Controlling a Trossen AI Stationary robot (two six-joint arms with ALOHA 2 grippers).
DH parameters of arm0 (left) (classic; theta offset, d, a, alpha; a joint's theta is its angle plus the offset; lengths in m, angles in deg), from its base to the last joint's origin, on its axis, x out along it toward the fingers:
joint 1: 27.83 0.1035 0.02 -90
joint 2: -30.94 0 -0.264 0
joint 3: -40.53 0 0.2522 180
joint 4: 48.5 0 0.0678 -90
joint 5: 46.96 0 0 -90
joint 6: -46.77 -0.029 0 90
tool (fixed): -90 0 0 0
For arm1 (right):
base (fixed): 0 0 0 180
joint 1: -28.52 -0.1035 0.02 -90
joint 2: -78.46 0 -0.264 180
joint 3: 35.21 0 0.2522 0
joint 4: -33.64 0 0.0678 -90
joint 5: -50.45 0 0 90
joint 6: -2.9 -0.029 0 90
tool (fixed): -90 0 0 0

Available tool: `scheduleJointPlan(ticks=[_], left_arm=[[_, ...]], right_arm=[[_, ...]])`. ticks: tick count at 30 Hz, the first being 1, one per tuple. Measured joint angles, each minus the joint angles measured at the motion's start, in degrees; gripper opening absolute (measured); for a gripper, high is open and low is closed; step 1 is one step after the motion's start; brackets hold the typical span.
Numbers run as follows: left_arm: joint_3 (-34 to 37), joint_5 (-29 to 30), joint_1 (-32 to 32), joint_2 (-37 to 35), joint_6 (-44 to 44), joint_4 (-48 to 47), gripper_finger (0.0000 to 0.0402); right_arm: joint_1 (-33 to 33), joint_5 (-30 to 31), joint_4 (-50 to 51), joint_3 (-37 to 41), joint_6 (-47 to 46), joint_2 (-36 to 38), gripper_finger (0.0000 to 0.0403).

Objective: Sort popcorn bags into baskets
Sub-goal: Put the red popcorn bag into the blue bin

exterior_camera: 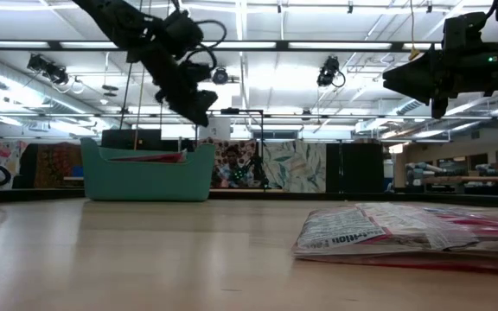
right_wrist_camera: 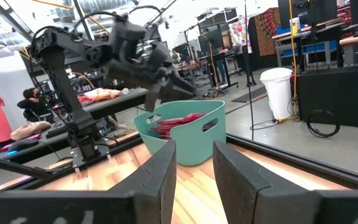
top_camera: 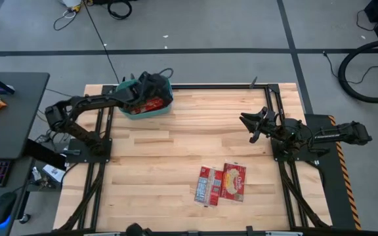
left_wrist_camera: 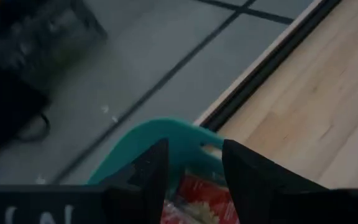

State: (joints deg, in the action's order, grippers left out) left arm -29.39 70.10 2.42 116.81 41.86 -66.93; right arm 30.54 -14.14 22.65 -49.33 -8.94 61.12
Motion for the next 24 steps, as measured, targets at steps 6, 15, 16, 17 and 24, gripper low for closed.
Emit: scheduleJointPlan(ticks=[6, 15, 16, 17, 24], left_arm=[[0.0, -13.92, -6.96, -0.04, -4.89, 0.87, 0.0152], [-0.03, -19.08, -25.96, 2.13, -2.8, 1.28, 0.0151], [-0.07, -18.44, -28.2, 3.12, -2.02, 1.55, 0.0151], [-0.3, -17.87, -30.14, 4.23, -1.28, 1.45, 0.0151], [-5.67, -16.34, -38.87, 14.34, 4.59, 1.34, 0.015]], right_arm=[[-0.02, 0.0, 0.0, 0.0, 0.0, 0.0, 0.011], [-0.02, 0.0, -0.02, 0.0, 0.0, 0.0, 0.011], [-0.01, 0.0, -0.01, -0.01, 0.0, 0.0, 0.011], [0.0, 0.0, -0.02, 0.0, 0.0, 0.0, 0.011], [0.0, 0.0, 0.0, 0.0, -0.01, 0.0, 0.011]])
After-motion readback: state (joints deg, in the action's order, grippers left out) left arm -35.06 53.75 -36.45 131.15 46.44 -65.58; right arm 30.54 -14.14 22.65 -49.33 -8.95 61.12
